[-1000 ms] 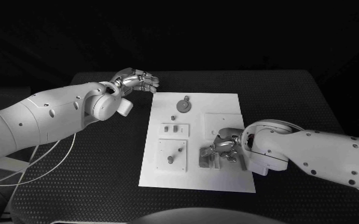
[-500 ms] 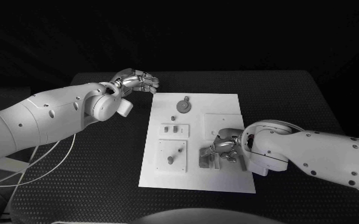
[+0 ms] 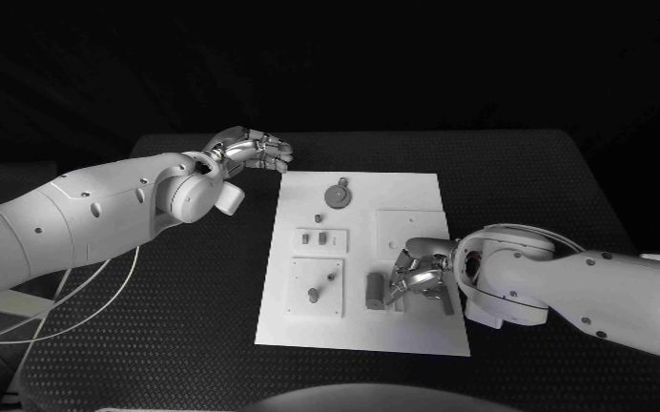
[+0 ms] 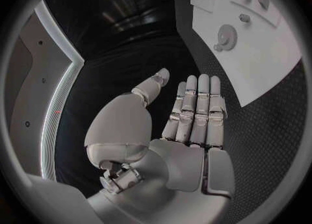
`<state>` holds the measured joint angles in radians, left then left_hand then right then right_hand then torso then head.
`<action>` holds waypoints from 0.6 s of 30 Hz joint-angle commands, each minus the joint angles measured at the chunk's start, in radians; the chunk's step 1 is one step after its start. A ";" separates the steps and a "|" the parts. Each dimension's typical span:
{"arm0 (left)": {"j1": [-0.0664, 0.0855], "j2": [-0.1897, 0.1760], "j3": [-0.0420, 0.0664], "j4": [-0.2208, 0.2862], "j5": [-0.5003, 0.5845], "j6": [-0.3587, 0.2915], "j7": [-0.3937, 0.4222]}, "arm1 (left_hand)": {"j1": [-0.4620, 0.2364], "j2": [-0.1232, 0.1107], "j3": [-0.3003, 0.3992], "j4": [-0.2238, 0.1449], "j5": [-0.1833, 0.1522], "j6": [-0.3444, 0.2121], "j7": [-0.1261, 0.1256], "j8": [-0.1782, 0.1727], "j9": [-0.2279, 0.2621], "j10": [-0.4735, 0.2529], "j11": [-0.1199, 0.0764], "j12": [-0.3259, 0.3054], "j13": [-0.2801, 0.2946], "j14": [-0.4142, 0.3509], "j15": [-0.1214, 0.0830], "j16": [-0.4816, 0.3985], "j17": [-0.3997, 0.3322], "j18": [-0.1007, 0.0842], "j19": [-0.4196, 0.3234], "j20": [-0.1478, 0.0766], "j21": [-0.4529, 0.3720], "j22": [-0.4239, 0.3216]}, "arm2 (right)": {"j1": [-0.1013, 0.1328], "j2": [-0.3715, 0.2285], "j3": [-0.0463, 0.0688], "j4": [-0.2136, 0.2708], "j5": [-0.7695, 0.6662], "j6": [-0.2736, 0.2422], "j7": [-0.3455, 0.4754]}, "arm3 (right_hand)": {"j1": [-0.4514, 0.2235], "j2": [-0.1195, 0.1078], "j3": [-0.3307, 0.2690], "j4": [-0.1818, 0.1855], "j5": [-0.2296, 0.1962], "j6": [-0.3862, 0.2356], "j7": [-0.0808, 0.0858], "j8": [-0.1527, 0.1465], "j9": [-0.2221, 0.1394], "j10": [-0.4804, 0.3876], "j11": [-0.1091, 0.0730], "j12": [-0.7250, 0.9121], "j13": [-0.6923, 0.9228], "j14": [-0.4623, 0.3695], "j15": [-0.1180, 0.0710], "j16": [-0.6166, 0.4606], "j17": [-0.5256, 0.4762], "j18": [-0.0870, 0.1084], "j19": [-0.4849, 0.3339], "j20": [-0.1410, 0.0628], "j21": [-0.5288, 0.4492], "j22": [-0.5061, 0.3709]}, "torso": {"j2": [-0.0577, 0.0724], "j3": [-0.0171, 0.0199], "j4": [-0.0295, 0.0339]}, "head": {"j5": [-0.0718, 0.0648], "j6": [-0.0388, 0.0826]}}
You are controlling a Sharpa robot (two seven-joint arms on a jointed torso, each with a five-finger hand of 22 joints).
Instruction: Assemble the parts on the task board
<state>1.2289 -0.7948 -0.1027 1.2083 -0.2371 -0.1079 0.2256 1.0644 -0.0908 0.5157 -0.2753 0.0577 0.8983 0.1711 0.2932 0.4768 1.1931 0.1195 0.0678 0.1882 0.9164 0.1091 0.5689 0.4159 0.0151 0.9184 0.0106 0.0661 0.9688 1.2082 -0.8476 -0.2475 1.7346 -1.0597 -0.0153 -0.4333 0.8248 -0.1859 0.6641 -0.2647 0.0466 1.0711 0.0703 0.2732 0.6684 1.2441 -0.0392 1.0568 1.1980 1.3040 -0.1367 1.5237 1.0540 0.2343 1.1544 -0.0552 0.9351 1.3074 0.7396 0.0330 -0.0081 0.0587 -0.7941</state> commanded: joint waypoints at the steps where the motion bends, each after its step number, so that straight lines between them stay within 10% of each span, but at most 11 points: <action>1: 0.001 0.002 0.000 0.001 0.004 0.011 0.009 | -0.008 0.002 -0.003 0.002 -0.001 -0.004 -0.003 0.005 -0.001 0.005 0.000 0.003 -0.002 -0.002 0.002 -0.006 0.001 0.017 -0.003 0.000 0.002 -0.001 | -0.001 0.000 0.000 0.010 -0.061 0.010 0.050 | 0.021 -0.002 -0.004 -0.006 0.003 0.009 0.002 0.005 0.002 0.010 0.002 -0.004 -0.004 0.008 0.001 -0.004 0.002 0.028 0.009 0.001 0.003 0.013 | 0.000 0.0005 -0.0006 | 0.001 -0.002; 18: 0.001 0.004 0.000 0.000 0.004 0.021 0.007 | -0.010 0.003 -0.004 0.004 -0.001 -0.003 -0.003 0.006 -0.001 0.006 0.000 0.003 -0.002 -0.003 0.003 -0.008 0.004 0.017 -0.004 0.001 0.003 -0.002 | -0.002 0.024 0.000 0.001 -0.095 0.055 -0.004 | 0.024 0.036 -0.038 0.011 0.003 0.042 -0.011 0.014 0.005 0.067 -0.011 0.041 0.021 0.037 -0.006 -0.005 0.026 0.028 0.026 0.001 0.000 0.009 | 0.000 -0.0014 0.0012 | 0.003 -0.006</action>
<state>1.2289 -0.7927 -0.1029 1.2069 -0.2371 -0.1060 0.2258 1.0644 -0.0908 0.5157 -0.2753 0.0577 0.8983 0.1711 0.2932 0.4769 1.1931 0.1195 0.0678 0.1875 0.9164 0.1091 0.5650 0.4187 0.0151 0.9184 0.0106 0.0661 0.9690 1.2072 -0.8254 -0.2474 1.7366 -1.1387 0.0009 -0.4218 0.8489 -0.1561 0.6291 -0.2548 0.0465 1.1071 0.0593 0.2817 0.6731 1.3042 -0.0513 1.0945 1.2166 1.3349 -0.1422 1.5236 1.0787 0.2341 1.1742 -0.0536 0.9352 1.3081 0.7397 0.0321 -0.0079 0.0601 -0.7997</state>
